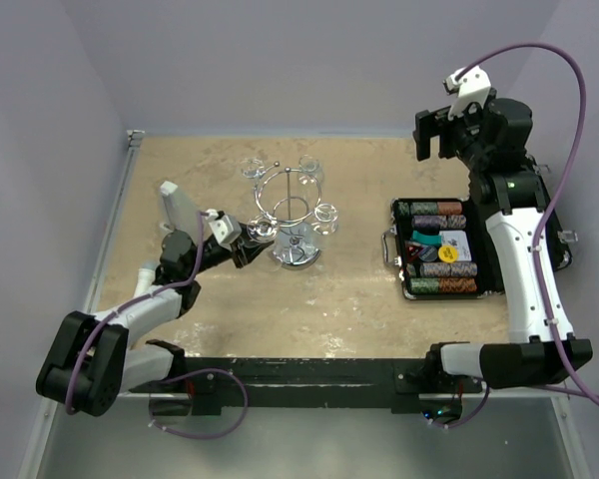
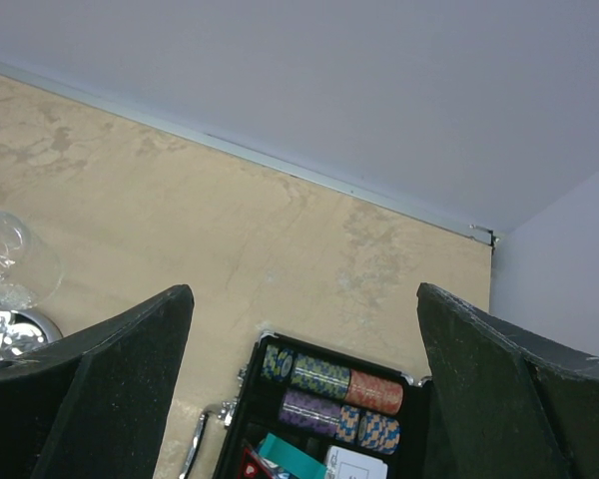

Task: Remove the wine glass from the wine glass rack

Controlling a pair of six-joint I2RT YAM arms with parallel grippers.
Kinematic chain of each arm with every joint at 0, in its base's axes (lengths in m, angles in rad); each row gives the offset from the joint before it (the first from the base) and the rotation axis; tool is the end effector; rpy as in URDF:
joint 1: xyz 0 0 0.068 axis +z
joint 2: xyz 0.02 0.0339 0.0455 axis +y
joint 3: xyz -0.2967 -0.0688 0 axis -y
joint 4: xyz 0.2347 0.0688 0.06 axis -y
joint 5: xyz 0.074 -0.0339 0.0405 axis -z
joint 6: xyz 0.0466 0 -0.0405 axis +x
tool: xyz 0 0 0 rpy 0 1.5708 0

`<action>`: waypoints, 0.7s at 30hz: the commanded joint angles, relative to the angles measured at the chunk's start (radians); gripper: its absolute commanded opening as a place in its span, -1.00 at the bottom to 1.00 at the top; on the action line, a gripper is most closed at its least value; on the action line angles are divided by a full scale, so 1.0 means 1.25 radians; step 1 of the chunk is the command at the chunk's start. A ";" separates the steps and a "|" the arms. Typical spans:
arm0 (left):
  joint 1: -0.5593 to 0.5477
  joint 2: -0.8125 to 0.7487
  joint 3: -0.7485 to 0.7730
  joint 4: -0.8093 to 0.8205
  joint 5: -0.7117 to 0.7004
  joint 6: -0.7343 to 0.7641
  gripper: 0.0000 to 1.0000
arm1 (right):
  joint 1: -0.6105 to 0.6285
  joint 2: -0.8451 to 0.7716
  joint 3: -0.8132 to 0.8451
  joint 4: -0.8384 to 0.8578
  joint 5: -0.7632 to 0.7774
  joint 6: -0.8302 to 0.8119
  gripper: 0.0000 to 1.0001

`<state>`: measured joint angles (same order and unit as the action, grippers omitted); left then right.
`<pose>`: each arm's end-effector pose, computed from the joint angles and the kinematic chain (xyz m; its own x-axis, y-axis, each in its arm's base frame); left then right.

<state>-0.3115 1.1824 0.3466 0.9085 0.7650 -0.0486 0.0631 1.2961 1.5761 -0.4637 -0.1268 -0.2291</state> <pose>0.1965 -0.0972 0.2620 0.0264 -0.0453 -0.9986 0.8809 0.4733 0.0018 0.2658 0.0227 0.4996 -0.1352 -0.2343 -0.9627 -0.2232 0.9539 -0.2008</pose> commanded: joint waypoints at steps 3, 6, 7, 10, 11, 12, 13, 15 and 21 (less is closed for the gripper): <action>-0.006 0.004 0.001 0.100 -0.007 -0.004 -0.33 | -0.003 0.012 0.045 0.004 -0.005 -0.003 0.96; -0.007 0.004 -0.004 0.102 -0.007 -0.003 -0.38 | -0.003 0.017 0.049 0.009 -0.004 -0.004 0.96; -0.007 0.003 -0.005 0.102 -0.007 -0.002 -0.40 | -0.003 0.019 0.049 0.010 -0.003 -0.004 0.96; -0.007 0.003 -0.006 0.100 -0.003 0.002 -0.49 | -0.001 0.022 0.051 0.013 -0.003 -0.004 0.96; -0.007 0.003 -0.007 0.099 -0.002 0.003 -0.52 | -0.003 0.023 0.050 0.014 -0.003 -0.004 0.96; -0.007 0.003 -0.007 0.099 -0.001 0.005 -0.56 | -0.004 0.022 0.049 0.015 -0.003 -0.004 0.96; -0.007 0.003 -0.006 0.095 0.002 0.008 -0.60 | -0.003 0.022 0.049 0.015 -0.003 -0.004 0.96; -0.010 0.004 -0.007 0.088 0.005 0.025 -0.76 | -0.001 0.021 0.042 0.018 -0.003 -0.003 0.96; -0.010 -0.005 -0.001 0.082 0.017 0.035 -1.00 | -0.003 0.010 0.031 0.024 -0.005 0.000 0.95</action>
<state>-0.3168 1.1854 0.3454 0.9592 0.7551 -0.0368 0.0631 1.3357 1.5917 -0.4629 -0.1261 -0.2295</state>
